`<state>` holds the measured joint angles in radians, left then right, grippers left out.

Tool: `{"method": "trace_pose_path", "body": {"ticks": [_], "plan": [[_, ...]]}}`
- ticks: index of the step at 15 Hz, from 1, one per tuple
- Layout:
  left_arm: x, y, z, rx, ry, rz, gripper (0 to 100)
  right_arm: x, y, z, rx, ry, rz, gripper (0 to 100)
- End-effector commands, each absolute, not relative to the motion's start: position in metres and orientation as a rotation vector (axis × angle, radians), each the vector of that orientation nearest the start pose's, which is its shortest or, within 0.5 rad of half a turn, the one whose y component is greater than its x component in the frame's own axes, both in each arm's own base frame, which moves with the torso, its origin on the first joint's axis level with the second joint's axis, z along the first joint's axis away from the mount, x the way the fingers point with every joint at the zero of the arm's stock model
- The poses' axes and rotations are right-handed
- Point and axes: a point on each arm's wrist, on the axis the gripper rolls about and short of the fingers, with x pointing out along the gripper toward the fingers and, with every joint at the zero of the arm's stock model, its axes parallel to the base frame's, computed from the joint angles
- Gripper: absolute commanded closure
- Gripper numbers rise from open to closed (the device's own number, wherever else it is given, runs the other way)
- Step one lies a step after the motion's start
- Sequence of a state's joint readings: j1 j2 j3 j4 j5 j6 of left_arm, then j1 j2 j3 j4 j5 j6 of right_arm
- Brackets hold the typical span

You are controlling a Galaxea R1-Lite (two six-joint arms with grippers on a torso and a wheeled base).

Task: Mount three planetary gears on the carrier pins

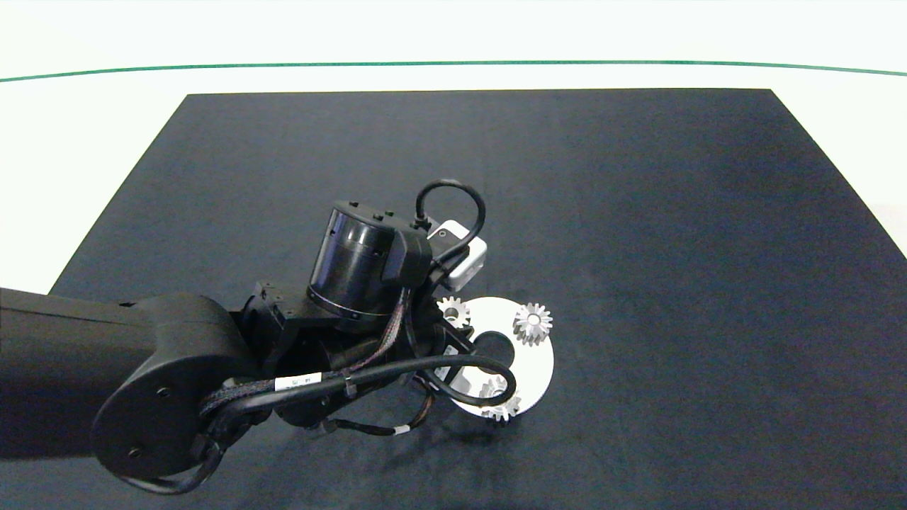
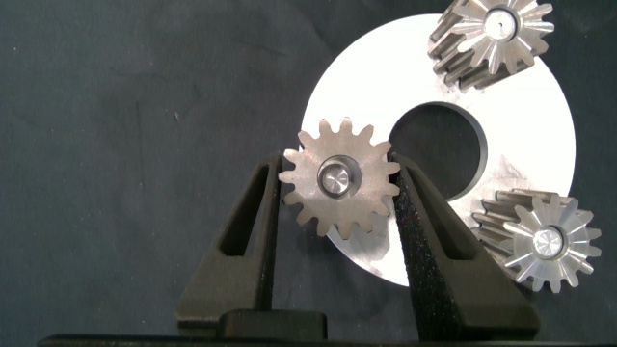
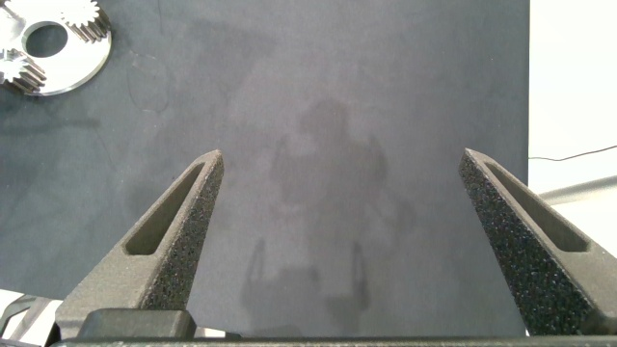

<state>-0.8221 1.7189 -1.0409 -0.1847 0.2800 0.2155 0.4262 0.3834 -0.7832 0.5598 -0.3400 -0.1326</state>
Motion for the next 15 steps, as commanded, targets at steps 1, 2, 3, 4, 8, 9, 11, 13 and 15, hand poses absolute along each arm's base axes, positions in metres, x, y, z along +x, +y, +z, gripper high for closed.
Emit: {"method": "trace_pose_path", "body": {"ticks": [1, 2, 3, 4, 8, 9, 11, 13, 15], "plan": [[0.2197, -0.2258, 0.1978, 0.469, 0.369, -0.573, 99, -0.0389, -0.0260, 0.2336, -0.195, 0.148, 0.094, 0], [0.2194, -0.2255, 0.1978, 0.469, 0.369, -0.573, 99, -0.0389, -0.0260, 0.2336, -0.195, 0.148, 0.094, 0], [0.2195, -0.2249, 0.1970, 0.471, 0.372, -0.571, 99, -0.0389, -0.0260, 0.2336, -0.195, 0.148, 0.094, 0], [0.2193, -0.2247, 0.1975, 0.470, 0.371, -0.571, 99, -0.0389, -0.0260, 0.2336, -0.195, 0.148, 0.094, 0], [0.2202, -0.2264, 0.1968, 0.468, 0.366, -0.572, 0, -0.0396, -0.0263, 0.2350, -0.193, 0.142, 0.094, 0], [0.2200, -0.2262, 0.1973, 0.467, 0.365, -0.572, 0, -0.0396, -0.0263, 0.2350, -0.193, 0.142, 0.094, 0], [0.2198, -0.2259, 0.1978, 0.465, 0.364, -0.572, 0, -0.0392, -0.0261, 0.2353, -0.193, 0.142, 0.094, 0], [0.2200, -0.2262, 0.1973, 0.466, 0.366, -0.572, 0, -0.0392, -0.0261, 0.2353, -0.193, 0.142, 0.094, 0], [0.2199, -0.2268, 0.1972, 0.466, 0.365, -0.573, 0, -0.0392, -0.0261, 0.2353, -0.193, 0.142, 0.094, 0]]}}
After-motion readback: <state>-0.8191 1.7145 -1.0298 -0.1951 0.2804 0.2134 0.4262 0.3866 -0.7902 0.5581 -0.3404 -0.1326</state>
